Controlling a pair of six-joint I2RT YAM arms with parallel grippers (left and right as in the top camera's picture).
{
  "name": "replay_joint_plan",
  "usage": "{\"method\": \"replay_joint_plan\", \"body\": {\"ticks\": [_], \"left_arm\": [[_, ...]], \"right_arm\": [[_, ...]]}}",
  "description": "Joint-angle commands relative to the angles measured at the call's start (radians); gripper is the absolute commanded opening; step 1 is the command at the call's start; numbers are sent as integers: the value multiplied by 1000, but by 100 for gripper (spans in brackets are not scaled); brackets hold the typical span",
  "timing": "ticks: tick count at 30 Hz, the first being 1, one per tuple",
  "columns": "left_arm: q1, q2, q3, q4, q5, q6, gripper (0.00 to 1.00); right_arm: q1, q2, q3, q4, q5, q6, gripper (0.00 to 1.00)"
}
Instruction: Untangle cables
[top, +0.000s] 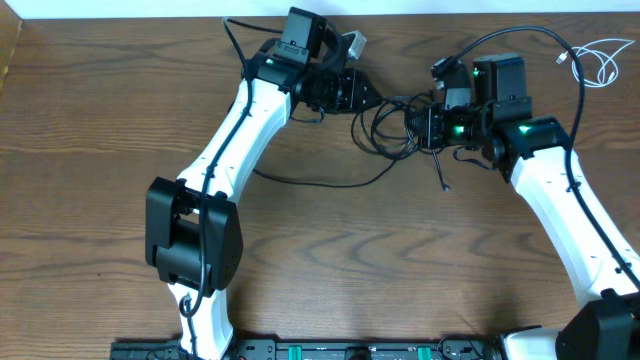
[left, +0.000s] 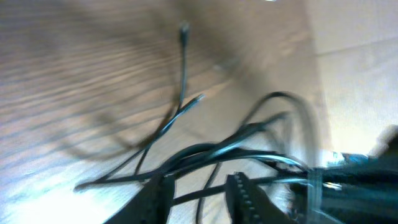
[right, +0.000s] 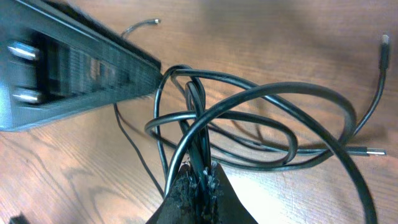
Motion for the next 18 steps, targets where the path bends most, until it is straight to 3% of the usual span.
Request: {"method": "replay_joint_plan", "body": {"ticks": [1, 5, 13, 18], "left_arm": [[2, -13, 1, 10, 150, 121, 38], [0, -13, 1, 2, 154, 161, 43], [20, -13, 1, -136, 198, 379, 43], [-2, -13, 1, -141, 231, 397, 43]], "right_arm": [[-6, -1, 3, -5, -67, -46, 1], [-6, -1, 4, -16, -82, -46, 1], [-39, -1, 3, -40, -86, -45, 1], [-38, -1, 4, -43, -93, -46, 1]]}}
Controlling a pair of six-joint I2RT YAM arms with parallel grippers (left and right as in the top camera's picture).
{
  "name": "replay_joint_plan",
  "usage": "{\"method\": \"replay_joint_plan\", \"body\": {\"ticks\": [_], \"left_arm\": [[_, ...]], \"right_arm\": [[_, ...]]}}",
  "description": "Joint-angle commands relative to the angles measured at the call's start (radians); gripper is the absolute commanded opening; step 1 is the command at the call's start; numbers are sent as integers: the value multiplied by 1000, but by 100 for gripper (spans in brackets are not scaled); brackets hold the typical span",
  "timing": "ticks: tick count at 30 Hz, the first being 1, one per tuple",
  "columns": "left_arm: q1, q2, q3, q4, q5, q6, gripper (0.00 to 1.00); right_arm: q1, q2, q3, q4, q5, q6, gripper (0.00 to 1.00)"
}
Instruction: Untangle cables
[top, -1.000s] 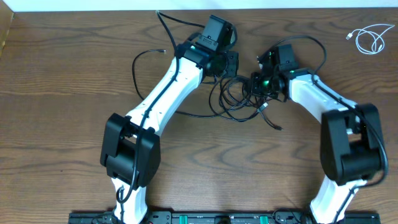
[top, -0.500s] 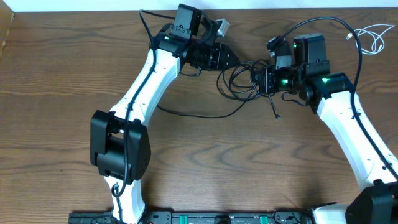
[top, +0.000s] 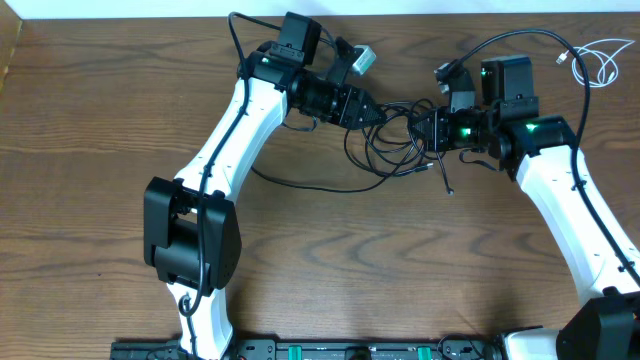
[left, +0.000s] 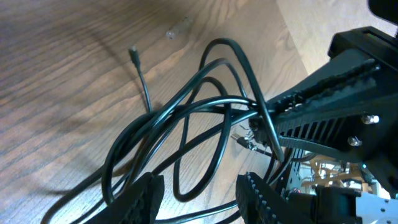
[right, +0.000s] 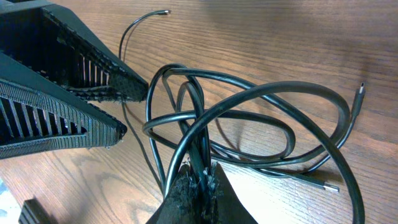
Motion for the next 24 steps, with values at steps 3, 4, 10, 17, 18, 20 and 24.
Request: {"method": "replay_joint_plan", "body": {"ticks": [3, 4, 10, 17, 18, 20, 24], "left_arm": [[-42, -11, 1, -3, 24, 66, 43], [-50, -11, 1, -3, 0, 66, 43], [-86, -5, -2, -3, -150, 65, 43], [-114, 8, -5, -3, -252, 72, 26], [-114, 8, -6, -3, -287, 72, 15], [-107, 7, -5, 2, -333, 61, 8], [-57, -18, 4, 9, -333, 9, 7]], "right_arm": [[-2, -2, 4, -8, -31, -15, 1], [-2, -2, 4, -8, -31, -15, 1], [-2, -2, 4, -9, -53, -15, 1], [-2, -2, 4, -15, -72, -15, 1], [-3, -2, 3, -20, -71, -15, 1], [-4, -2, 4, -32, -63, -14, 1], [-32, -2, 3, -61, -12, 37, 1]]}}
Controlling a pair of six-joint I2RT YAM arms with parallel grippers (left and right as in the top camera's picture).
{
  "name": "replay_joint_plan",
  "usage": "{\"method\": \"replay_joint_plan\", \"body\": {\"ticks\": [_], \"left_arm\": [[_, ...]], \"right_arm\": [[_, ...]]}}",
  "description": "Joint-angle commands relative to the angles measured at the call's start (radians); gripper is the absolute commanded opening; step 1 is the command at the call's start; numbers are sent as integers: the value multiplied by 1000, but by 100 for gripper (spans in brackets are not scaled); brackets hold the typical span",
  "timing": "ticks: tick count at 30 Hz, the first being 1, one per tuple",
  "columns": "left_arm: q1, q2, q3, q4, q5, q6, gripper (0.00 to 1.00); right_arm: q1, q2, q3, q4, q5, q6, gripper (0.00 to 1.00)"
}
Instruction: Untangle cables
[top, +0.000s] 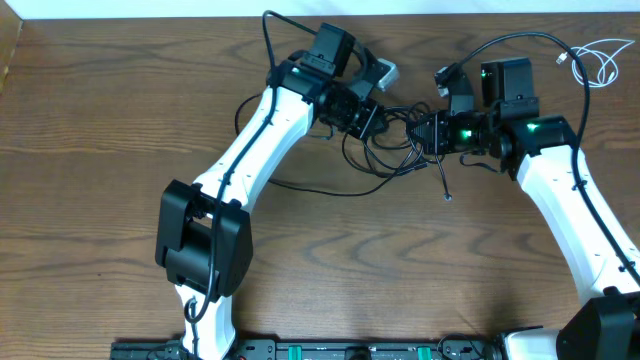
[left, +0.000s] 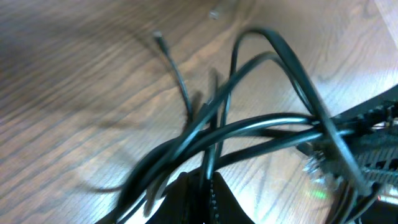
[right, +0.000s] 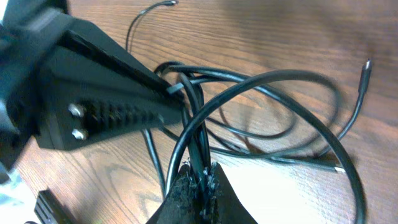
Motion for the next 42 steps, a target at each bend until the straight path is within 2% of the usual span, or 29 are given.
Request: {"method": "replay_joint_plan", "body": {"ticks": [1, 5, 11, 15, 25, 31, 34, 36, 39, 42], "left_arm": [[78, -48, 10, 6, -45, -66, 7], [130, -142, 12, 19, -45, -121, 7], [180, -299, 12, 77, -45, -228, 7], [211, -408, 12, 176, -45, -297, 7], [357, -565, 12, 410, -45, -507, 7], [427, -610, 13, 464, -38, -533, 7], [433, -618, 12, 436, -36, -533, 7], [428, -609, 12, 395, -37, -532, 7], [424, -583, 12, 338, -37, -528, 7], [423, -530, 12, 264, -36, -528, 7]], "right_arm": [[-45, -2, 4, -44, 74, 76, 1], [-82, -2, 3, -110, 273, 206, 1], [-90, -2, 3, -137, 367, 212, 1], [-90, 12, 3, -152, 432, 212, 1], [-91, 192, 3, -167, 441, 207, 1], [-108, 312, 3, -153, 394, 192, 2], [-114, 329, 3, -113, 223, 60, 13], [-109, 325, 4, -95, 114, -10, 27], [-95, 298, 6, -91, 8, -74, 40], [-88, 199, 6, -102, -6, -82, 52]]}}
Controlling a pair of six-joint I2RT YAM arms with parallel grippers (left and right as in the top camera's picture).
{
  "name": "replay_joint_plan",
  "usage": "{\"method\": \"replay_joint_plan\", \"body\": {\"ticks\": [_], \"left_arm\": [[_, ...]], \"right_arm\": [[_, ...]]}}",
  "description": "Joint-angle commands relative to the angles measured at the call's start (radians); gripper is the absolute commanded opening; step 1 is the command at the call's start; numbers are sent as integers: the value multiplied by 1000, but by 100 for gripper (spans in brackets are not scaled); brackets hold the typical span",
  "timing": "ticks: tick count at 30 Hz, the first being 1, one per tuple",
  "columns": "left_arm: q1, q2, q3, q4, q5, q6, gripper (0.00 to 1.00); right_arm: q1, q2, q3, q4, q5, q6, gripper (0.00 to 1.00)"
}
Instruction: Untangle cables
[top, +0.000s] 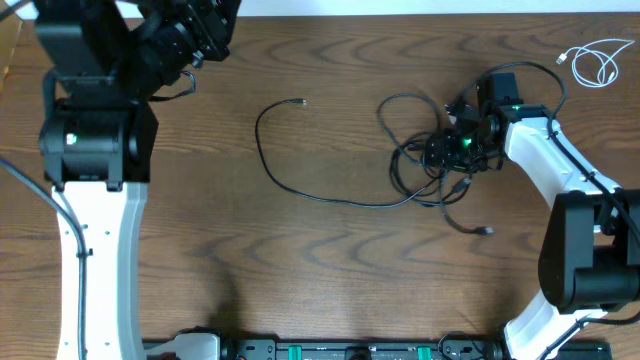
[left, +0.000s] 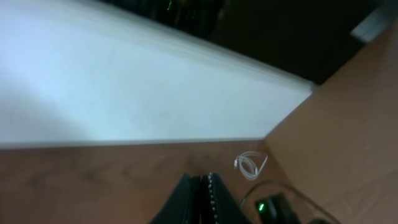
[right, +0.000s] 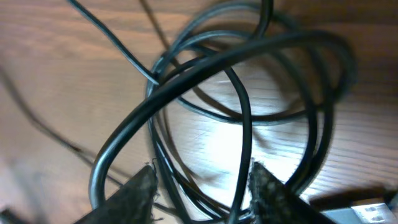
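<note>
A tangle of black cables lies on the wooden table at the right, seen close up as looping strands. A thin black cable trails from it toward the left, its end free. My right gripper sits low over the tangle, open, with several strands running between its fingers. My left gripper is raised high at the top left, far from the cables, shut with nothing visible in it.
A coiled white cable lies at the table's far right corner, also in the left wrist view as a white cable. A white wall borders the far edge. Bare wood table spreads in front.
My left gripper was shut on strands in the tangle; now it is lifted far up and left, holding nothing. My right gripper has opened. The tangle rests on the table, a thin cable drawn out leftward.
First my right gripper was shut on strands and my left stood open beside the tangle. The left stayed open close against the loops, then shut on strands. Now the left is up and away, the right is open, and one thin cable lies spread out.
</note>
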Motion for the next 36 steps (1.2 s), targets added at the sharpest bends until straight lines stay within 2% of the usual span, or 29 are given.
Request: {"method": "replay_joint_plan", "body": {"ticks": [1, 4, 5, 9, 10, 16, 21, 25, 36], "left_arm": [[-6, 64, 13, -52, -1, 0, 7], [-32, 109, 13, -94, -2, 35, 7], [-43, 122, 13, -106, -2, 43, 7], [-109, 185, 13, -192, -2, 66, 7], [-128, 201, 13, -221, -2, 75, 7], [-257, 329, 13, -368, -3, 85, 9], [-347, 431, 13, -371, -2, 85, 31], [-402, 488, 13, -356, -7, 85, 40], [-532, 700, 13, -345, -10, 77, 41]], "right_arm": [[9, -142, 1, -10, -98, -62, 58], [9, -254, 1, -30, -39, -36, 84], [9, -276, 1, -37, -5, -21, 86], [4, -347, 1, -107, 283, 130, 86], [-1, -348, 1, -114, 304, 145, 86], [-63, -344, 1, -128, 313, 187, 86], [-121, -344, 1, -140, 313, 186, 86], [-146, -344, 1, -151, 314, 185, 86], [-159, -344, 1, -163, 320, 185, 87]]}}
